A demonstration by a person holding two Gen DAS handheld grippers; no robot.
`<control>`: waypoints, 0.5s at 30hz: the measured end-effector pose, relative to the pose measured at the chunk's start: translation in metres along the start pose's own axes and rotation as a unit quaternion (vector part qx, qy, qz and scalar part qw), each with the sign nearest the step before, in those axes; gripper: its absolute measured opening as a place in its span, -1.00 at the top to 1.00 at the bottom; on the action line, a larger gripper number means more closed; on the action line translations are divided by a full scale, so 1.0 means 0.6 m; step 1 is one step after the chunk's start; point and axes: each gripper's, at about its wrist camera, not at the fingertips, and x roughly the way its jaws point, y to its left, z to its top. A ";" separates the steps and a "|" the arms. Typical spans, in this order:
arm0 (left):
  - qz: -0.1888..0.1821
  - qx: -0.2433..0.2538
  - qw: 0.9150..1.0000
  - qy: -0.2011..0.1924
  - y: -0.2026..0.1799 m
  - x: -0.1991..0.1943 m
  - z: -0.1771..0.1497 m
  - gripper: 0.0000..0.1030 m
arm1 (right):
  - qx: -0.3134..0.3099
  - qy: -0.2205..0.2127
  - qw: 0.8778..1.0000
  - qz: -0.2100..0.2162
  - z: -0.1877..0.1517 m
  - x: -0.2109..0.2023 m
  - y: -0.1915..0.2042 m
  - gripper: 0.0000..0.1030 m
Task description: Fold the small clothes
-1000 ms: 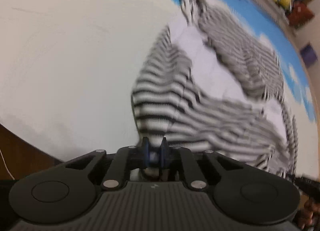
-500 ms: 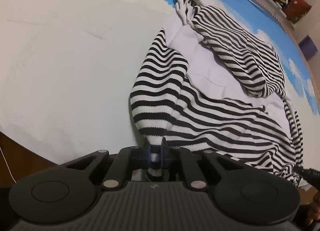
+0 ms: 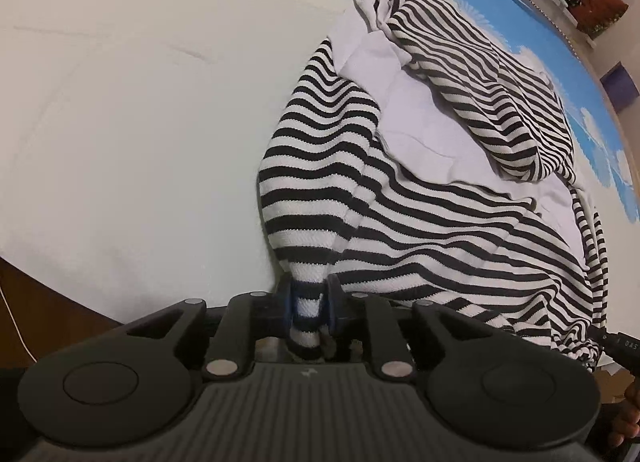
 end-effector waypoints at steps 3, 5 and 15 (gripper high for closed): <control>0.000 -0.001 1.000 0.001 0.001 0.000 0.001 0.62 | -0.001 0.000 1.000 0.000 0.000 0.000 0.000 0.71; 0.001 0.001 1.000 0.000 0.000 0.000 0.000 0.62 | -0.001 0.000 1.000 0.000 0.000 0.001 0.000 0.71; 0.002 0.002 1.000 0.000 0.000 0.000 0.001 0.62 | -0.001 0.000 1.000 0.000 0.000 0.002 0.002 0.71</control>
